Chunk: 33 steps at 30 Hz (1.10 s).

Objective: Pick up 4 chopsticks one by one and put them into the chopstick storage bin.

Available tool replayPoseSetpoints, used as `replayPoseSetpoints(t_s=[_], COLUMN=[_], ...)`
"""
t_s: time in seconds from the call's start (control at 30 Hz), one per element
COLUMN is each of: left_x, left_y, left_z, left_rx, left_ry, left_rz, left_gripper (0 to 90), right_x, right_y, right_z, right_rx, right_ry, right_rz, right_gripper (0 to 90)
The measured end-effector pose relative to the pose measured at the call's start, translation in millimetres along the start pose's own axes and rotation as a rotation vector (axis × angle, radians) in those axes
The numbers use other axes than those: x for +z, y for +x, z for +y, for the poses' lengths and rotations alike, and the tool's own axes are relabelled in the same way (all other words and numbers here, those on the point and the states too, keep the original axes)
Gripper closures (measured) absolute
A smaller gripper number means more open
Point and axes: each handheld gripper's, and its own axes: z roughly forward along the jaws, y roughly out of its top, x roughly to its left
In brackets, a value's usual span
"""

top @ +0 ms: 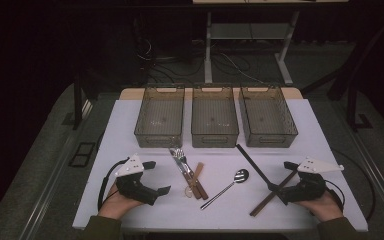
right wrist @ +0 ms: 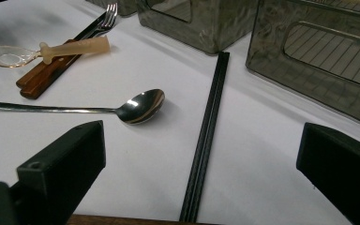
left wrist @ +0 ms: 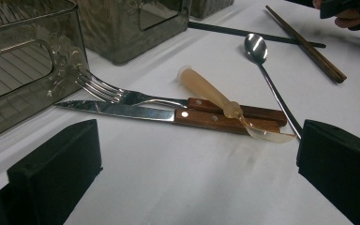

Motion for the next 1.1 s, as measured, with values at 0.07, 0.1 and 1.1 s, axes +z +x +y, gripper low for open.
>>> replayPoseSetpoints(t_s=[0.07, 0.1, 1.1], left_x=[0.1, 0.1, 1.3], left_y=[0.3, 0.6, 0.8], left_z=[-0.1, -0.1, -0.7], left_rx=[-0.001, -0.002, -0.002], left_ry=[-0.002, -0.002, 0.008], left_rz=[0.0, 0.0, -0.011], left_gripper=[0.0, 0.0, 0.2], right_x=[0.2, 0.3, 0.4], right_y=[-0.5, -0.7, -48.5], right_z=[-0.1, 0.0, 11.1], right_rx=[0.001, 0.006, 0.069], right_ry=[0.005, 0.01, 0.175], right_rz=[-0.001, -0.003, -0.118], right_gripper=[1.4, 1.4, 70.9])
